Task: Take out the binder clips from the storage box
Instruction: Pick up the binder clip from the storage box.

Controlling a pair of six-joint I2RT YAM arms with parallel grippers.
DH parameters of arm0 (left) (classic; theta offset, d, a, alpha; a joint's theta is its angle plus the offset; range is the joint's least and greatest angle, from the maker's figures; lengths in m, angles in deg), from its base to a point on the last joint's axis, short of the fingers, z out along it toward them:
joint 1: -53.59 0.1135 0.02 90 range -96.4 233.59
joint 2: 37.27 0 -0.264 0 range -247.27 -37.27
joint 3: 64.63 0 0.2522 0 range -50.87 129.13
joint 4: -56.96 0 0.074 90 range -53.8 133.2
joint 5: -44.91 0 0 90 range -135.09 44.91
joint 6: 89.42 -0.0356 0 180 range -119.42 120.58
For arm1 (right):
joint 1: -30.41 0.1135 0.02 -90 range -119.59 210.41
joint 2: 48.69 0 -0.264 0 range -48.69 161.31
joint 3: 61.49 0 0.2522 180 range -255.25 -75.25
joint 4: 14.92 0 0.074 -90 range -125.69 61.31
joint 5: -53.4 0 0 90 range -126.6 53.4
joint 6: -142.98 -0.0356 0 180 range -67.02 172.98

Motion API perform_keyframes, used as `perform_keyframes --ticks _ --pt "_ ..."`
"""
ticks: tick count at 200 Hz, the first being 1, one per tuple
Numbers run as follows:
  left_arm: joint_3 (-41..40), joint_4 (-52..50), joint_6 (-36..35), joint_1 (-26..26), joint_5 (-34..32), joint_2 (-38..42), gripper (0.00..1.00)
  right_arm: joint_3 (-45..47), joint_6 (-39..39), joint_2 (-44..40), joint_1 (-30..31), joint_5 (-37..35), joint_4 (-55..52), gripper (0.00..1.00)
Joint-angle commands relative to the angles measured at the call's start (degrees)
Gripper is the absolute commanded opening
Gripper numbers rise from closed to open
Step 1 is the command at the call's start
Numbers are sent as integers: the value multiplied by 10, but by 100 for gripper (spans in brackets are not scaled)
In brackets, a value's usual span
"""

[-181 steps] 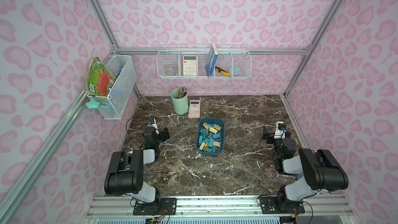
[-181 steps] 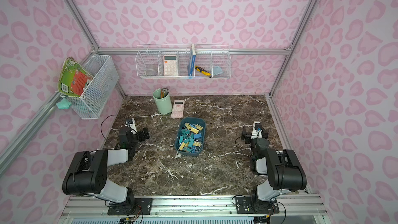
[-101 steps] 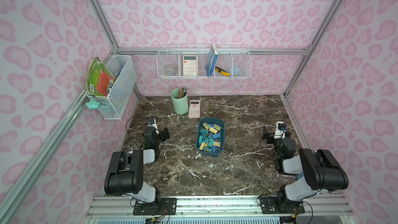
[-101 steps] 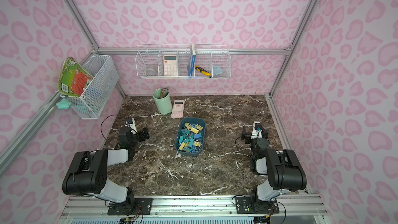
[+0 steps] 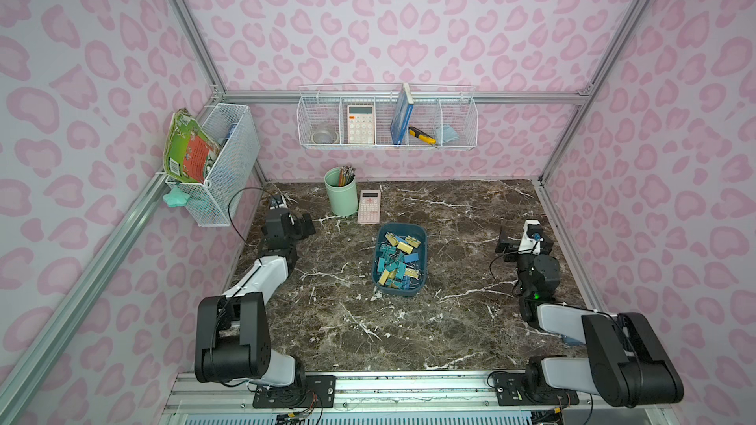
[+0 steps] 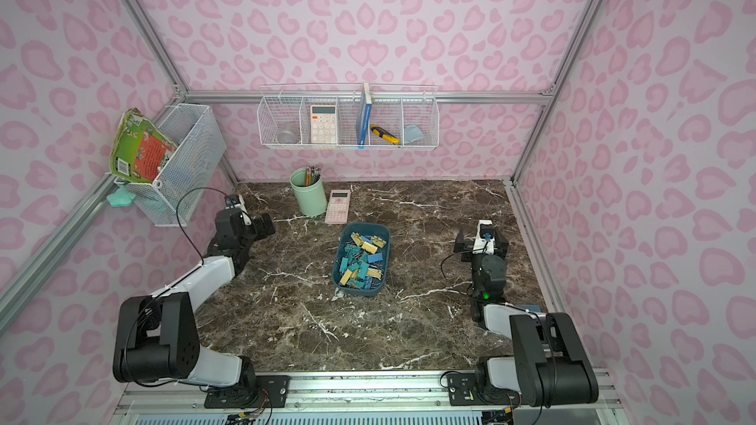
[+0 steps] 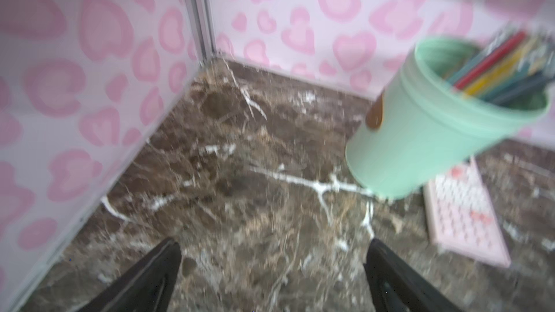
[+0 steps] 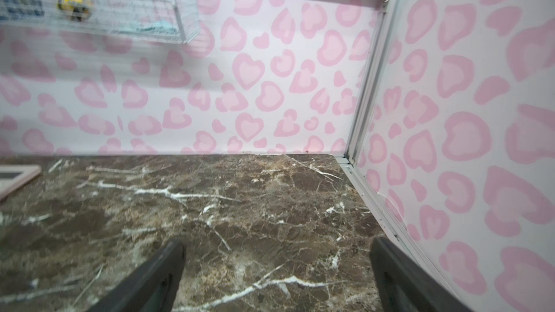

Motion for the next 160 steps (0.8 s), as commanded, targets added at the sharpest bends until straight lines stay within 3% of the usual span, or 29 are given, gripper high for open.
perform_keyframes --ticks 1,15,32,61,111,160 --pt "76 -288 81 1 -38 -1 99 -71 -159 -59 -7 -100 -233 100" --pt "47 -251 96 1 -7 41 99 -126 -166 -86 -8 -69 -334 100" --pt "17 -222 118 0 28 87 99 -127 -177 -107 -9 -44 -312 100" --pt "22 -274 144 1 72 123 99 -157 -179 -114 -2 39 -325 100" --pt "-18 -301 167 -11 145 184 99 -229 -183 -62 100 28 -420 100" --pt "-19 -343 174 -99 141 191 96 -286 -190 10 185 30 -504 100"
